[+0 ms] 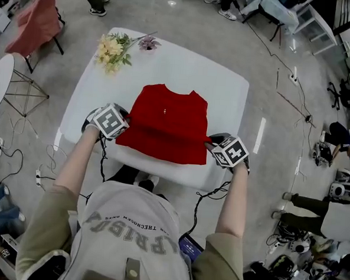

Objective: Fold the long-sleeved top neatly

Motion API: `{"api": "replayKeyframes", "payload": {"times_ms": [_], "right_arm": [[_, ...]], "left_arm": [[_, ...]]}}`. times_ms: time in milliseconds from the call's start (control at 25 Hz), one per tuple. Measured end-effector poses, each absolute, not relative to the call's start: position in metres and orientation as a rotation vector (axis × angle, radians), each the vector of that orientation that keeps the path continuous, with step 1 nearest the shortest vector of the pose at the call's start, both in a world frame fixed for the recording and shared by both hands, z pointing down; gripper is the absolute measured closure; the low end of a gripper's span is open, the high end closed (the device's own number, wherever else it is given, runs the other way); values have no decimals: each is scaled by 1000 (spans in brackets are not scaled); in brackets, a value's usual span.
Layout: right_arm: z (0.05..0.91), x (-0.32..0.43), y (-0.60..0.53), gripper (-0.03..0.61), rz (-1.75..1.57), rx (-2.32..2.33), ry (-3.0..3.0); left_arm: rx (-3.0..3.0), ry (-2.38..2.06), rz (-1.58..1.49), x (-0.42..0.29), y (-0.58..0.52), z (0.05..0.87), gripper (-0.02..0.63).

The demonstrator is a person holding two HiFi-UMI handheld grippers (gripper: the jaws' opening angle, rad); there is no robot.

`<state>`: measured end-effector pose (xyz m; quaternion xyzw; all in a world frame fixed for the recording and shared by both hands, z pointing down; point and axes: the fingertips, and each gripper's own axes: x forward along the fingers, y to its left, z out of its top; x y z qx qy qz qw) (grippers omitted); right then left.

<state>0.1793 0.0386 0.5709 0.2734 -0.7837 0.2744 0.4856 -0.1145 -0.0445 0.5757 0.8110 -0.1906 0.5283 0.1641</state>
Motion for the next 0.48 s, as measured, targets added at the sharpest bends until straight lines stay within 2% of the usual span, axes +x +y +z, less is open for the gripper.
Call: {"api": "replayKeyframes", "payload": {"times_ms": [120, 240, 360, 480], "right_arm": [[598, 182, 23, 503, 751, 739, -1840], [603, 188, 9, 489, 759, 874, -1829], [601, 196, 0, 488, 753, 975, -1843], [595, 202, -5, 488, 725, 1023, -1856]], "left_arm": [[2146, -618, 1475, -119, -58, 601, 529], [2046, -711, 1410, -128, -70, 610, 446], [2031, -859, 1217, -137, -90, 598, 385], [2010, -986, 1019, -149, -103, 584, 354]]}}
